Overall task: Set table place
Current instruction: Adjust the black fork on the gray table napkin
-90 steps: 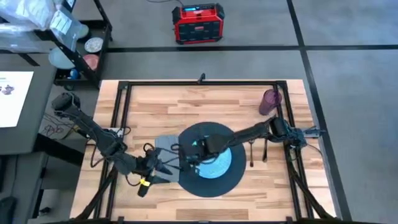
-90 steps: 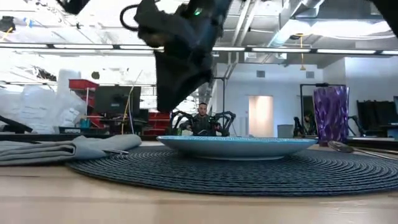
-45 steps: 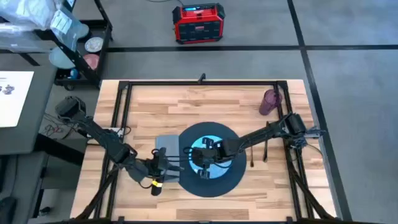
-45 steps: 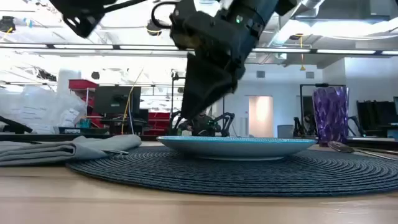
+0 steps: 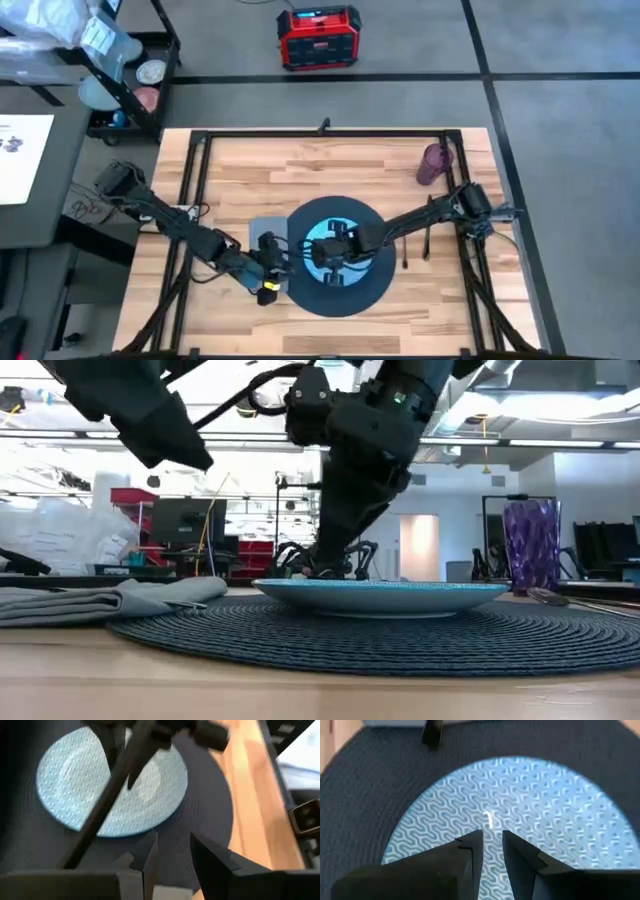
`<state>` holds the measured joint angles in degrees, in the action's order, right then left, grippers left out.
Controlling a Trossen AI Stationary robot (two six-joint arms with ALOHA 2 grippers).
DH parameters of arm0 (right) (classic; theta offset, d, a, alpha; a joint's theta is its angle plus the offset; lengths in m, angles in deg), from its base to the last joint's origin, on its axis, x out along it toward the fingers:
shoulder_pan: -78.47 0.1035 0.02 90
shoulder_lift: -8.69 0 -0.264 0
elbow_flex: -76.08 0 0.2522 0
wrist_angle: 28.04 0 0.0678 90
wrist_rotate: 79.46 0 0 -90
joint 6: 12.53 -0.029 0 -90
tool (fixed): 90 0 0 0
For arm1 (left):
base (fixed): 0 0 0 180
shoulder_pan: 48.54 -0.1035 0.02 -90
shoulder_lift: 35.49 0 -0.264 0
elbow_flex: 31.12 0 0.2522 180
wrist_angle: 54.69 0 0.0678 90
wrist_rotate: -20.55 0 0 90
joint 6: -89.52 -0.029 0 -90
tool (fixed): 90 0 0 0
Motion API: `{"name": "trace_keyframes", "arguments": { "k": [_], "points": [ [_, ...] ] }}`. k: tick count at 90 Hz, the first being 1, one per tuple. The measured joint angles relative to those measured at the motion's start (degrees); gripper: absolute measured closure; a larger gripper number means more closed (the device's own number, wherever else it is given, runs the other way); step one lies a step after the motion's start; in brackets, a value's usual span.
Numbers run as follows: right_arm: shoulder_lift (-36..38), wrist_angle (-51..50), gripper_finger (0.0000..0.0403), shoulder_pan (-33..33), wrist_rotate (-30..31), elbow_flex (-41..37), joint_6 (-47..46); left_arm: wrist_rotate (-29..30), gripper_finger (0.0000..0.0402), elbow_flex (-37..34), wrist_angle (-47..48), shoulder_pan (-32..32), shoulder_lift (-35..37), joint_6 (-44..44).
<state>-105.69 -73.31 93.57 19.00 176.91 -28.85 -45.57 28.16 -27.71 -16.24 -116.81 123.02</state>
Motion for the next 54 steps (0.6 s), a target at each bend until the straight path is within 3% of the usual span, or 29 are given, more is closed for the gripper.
{"name": "trace_keyframes", "arguments": {
  "k": [11, 24, 54],
  "points": [
    [0.5, -0.4, 0.0341, -2.2, -5.7, 7.0, 1.8, 1.6, 0.0302, 2.8, 0.4, 0.0, 0.1, -3.9],
    [1.0, -5.1, 0.0341, -2.4, -7.3, 12.8, 2.4, 2.0, 0.0302, 6.8, -0.4, 1.1, 0.9, -10.5],
    [10.9, -11.5, 0.0341, -2.3, -6.7, 14.0, 3.5, 3.8, 0.0302, 20.3, 0.1, 7.4, 1.2, -27.3]
  ]
}}
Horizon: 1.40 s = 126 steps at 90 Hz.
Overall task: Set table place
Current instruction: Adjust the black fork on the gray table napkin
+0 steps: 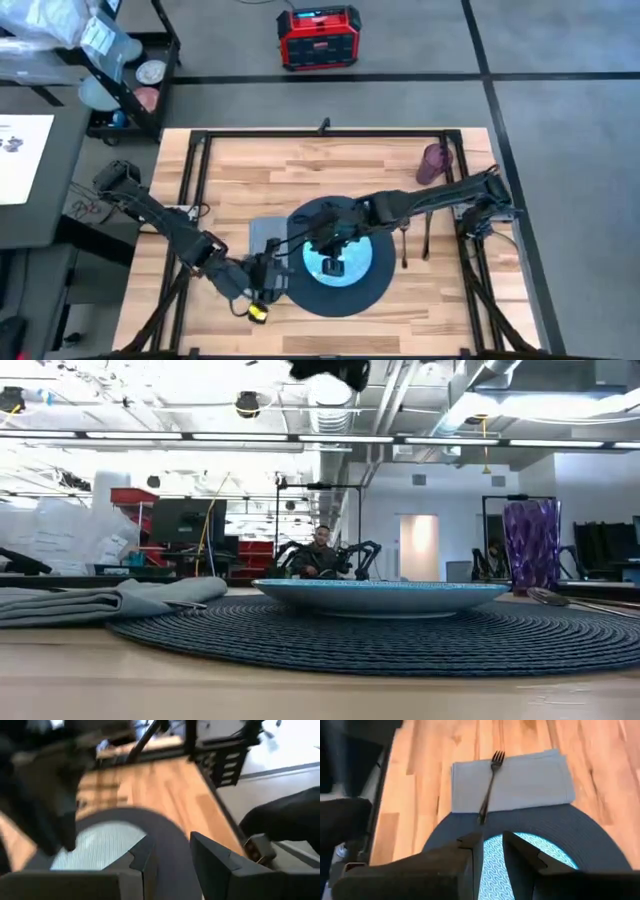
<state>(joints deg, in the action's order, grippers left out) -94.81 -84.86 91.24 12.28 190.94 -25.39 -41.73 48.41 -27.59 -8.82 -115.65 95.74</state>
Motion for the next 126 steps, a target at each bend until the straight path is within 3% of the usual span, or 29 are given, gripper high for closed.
{"name": "trace_keyframes", "arguments": {
  "k": [18, 30, 49, 58, 66, 83, 90, 101, 126],
  "points": [
    [2.2, -0.9, 0.0341, -0.4, 1.8, 0.0, 2.3, -1.1, 0.0302, 5.0, -3.4, 3.4, 0.0, -8.5],
    [2.2, 2.7, 0.0341, -2.2, 1.6, -0.1, 4.3, -10.3, 0.0302, 5.0, -11.3, 4.0, -0.1, -16.4],
    [-1.4, 17.5, 0.0341, -5.8, -14.7, -0.2, 6.8, -27.5, 0.0302, 5.0, -16.4, 1.3, -2.4, -20.7],
    [-3.1, 20.3, 0.0341, -7.0, -18.0, -0.2, 6.8, -33.9, 0.0302, 5.0, -18.9, 1.2, -2.4, -22.1],
    [-3.5, 19.8, 0.0341, -7.9, -17.9, -0.2, 6.7, -34.7, 0.0302, 5.0, -19.3, 1.4, -2.2, -22.5],
    [-3.7, 18.7, 0.0341, -9.2, -11.5, -0.2, 8.7, -36.8, 0.0302, 5.0, -21.5, 1.7, -2.3, -23.2],
    [-3.7, 19.6, 0.0341, -9.3, -14.0, -0.2, 7.2, -35.7, 0.0302, 5.0, -21.0, 1.5, -2.1, -24.9],
    [-5.7, 22.0, 0.0341, -7.3, -18.4, -0.1, 5.7, -26.2, 0.0302, 4.9, -8.9, 1.1, 0.3, -22.7],
    [-12.4, 25.3, 0.0341, -6.3, -22.0, -0.3, 2.3, -33.2, 0.0302, 4.9, -9.8, -3.7, 5.9, -29.4]
  ]
}}
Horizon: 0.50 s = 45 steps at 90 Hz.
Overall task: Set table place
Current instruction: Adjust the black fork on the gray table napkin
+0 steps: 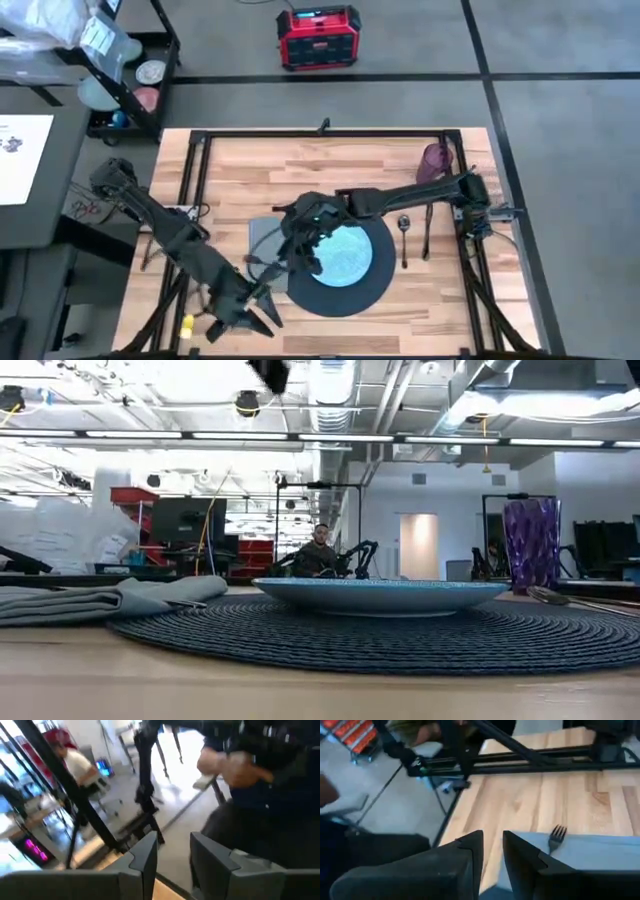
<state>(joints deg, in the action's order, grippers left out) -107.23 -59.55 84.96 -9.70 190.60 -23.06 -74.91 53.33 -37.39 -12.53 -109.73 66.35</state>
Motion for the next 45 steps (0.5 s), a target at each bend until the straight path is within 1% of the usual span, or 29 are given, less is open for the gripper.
{"name": "trace_keyframes", "arguments": {
  "k": [3, 7, 16, 20, 26, 36, 45],
  "points": [
    [-0.9, -0.2, 0.0341, 0.0, 0.0, -0.1, 0.0, -2.2, 0.0302, 0.0, -0.7, -0.8, 0.9, -0.7],
    [-2.0, 2.2, 0.0341, -0.1, -0.1, 0.2, -0.1, -5.5, 0.0302, 0.1, -1.9, -1.5, 2.0, -1.5],
    [-2.0, 1.6, 0.0341, -0.7, -0.9, 0.2, -1.0, -13.6, 0.0302, 0.1, -4.2, -2.1, 4.0, -2.6],
    [-2.2, 2.4, 0.0341, -1.2, -0.8, 0.2, -1.1, -16.3, 0.0302, 0.2, -5.3, -2.2, 4.1, -2.7],
    [-2.2, 2.6, 0.0341, -2.0, -0.6, 0.2, -1.1, -17.5, 0.0302, 0.2, -4.9, -1.7, 4.0, -3.1],
    [-2.1, 3.6, 0.0341, -3.5, -0.6, 0.2, -1.2, -17.5, 0.0302, 0.1, -4.1, -1.4, 3.5, -4.0],
    [-1.1, 1.0, 0.0341, -5.1, -0.7, 0.2, -1.4, -17.4, 0.0302, 0.1, -2.2, -1.3, 3.4, -0.3]
  ]
}}
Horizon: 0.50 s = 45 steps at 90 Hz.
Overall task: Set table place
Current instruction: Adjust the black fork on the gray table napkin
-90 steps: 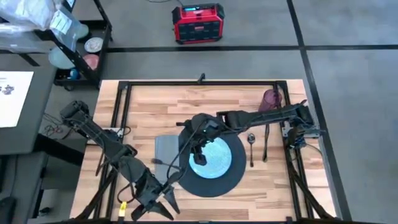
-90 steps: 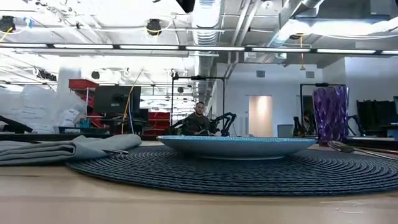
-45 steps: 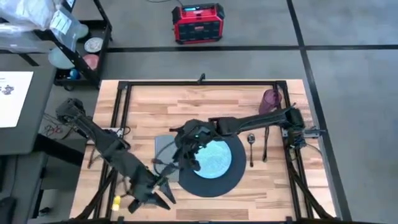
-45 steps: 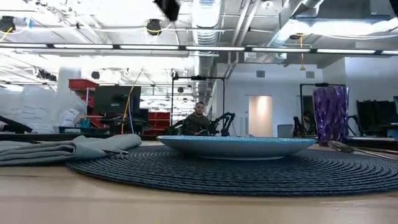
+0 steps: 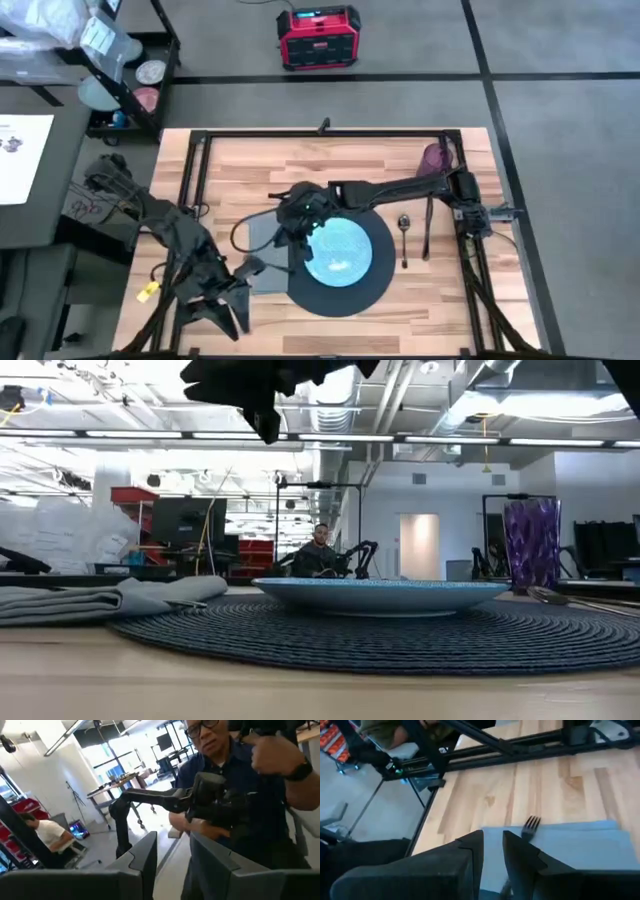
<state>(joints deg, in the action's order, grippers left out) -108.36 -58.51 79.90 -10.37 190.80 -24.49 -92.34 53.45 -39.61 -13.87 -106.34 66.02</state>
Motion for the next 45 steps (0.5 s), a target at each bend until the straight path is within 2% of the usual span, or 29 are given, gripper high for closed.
{"name": "trace_keyframes", "arguments": {
  "k": [10, 30, 45],
  "points": [
    [2.4, -2.7, 0.0341, -1.9, 0.2, -0.1, 0.9, 2.1, 0.0302, -1.7, 2.2, 1.3, -0.4, 6.4],
    [11.0, -8.9, 0.0341, -7.9, 0.3, 0.0, 2.8, 16.3, 0.0302, -6.7, 1.1, 7.2, -0.4, 12.7],
    [18.5, -16.0, 0.0341, -11.2, 0.7, -0.1, 1.9, 36.9, 0.0302, -11.6, 5.7, 9.7, -0.4, 25.1]
  ]
}}
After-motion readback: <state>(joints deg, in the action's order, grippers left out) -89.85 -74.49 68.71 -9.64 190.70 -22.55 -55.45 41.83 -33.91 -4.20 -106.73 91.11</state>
